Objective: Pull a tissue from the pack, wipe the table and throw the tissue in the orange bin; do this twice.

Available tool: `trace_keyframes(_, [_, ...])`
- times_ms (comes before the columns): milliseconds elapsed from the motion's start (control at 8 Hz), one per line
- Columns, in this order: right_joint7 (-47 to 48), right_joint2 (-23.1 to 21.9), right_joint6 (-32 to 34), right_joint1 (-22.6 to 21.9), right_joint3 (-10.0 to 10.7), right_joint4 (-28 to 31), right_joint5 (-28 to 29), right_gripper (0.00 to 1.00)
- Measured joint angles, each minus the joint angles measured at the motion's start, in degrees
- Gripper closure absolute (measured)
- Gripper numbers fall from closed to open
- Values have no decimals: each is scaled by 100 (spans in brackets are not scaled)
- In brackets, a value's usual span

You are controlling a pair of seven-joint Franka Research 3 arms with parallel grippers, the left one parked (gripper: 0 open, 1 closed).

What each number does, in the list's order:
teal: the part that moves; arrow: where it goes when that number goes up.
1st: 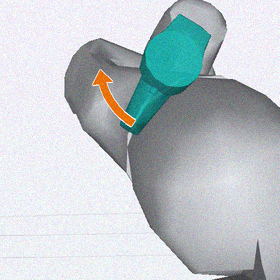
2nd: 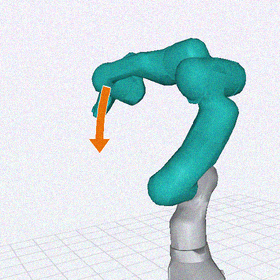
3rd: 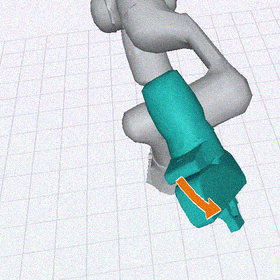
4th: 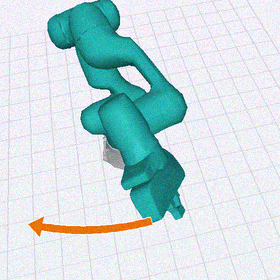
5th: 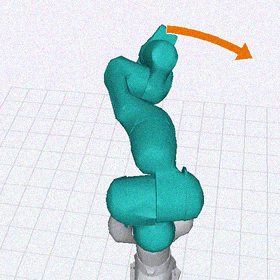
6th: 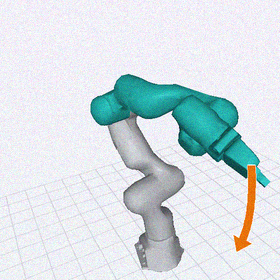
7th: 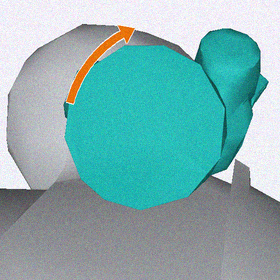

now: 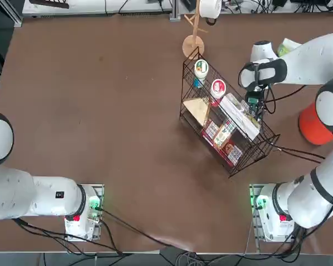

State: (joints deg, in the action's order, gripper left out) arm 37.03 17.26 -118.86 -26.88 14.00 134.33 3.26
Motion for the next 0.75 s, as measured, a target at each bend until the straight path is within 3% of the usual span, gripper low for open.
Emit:
trace_keyframes(375, [0, 157, -503, 18, 0, -106, 0, 99])
trace_keyframes(750, [0, 388, -301, 26, 21, -475, 116, 99])
